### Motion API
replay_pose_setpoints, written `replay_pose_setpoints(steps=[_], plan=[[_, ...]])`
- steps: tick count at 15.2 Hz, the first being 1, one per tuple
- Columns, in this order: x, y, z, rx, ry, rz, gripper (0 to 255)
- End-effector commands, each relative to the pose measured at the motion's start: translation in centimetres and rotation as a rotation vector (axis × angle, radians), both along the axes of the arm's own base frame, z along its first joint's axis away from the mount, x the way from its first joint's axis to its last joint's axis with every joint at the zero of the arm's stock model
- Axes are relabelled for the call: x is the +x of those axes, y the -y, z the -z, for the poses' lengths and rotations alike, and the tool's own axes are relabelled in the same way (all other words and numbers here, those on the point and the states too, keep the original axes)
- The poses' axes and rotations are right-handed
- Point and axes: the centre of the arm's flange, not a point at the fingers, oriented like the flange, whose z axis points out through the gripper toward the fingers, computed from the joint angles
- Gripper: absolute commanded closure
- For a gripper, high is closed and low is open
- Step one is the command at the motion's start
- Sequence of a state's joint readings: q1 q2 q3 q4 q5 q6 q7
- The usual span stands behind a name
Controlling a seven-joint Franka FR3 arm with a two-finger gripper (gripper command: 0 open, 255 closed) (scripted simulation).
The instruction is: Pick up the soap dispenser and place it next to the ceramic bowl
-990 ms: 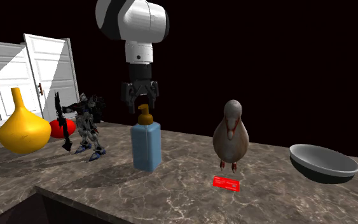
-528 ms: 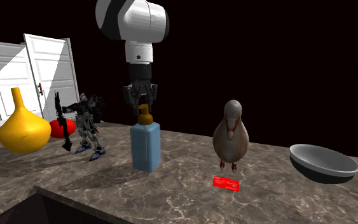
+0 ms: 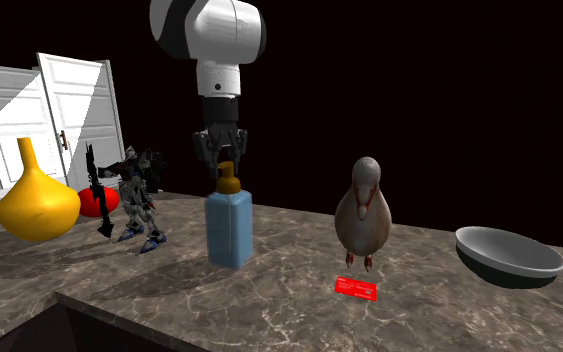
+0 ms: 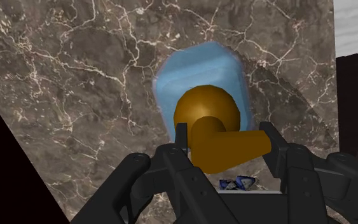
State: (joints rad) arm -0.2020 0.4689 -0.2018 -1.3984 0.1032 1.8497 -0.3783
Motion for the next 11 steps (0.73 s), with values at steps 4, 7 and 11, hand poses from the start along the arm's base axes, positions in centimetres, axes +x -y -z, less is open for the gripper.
replay_pose_setpoints(steps=[4, 7, 11], plan=[[0.0, 0.0, -2.6, 0.0, 0.001, 0.0, 255], [0.0, 0.0, -4.1, 0.0, 0.001, 0.0, 255], [0.0, 0.0, -6.3, 0.0, 0.001, 0.0, 255]])
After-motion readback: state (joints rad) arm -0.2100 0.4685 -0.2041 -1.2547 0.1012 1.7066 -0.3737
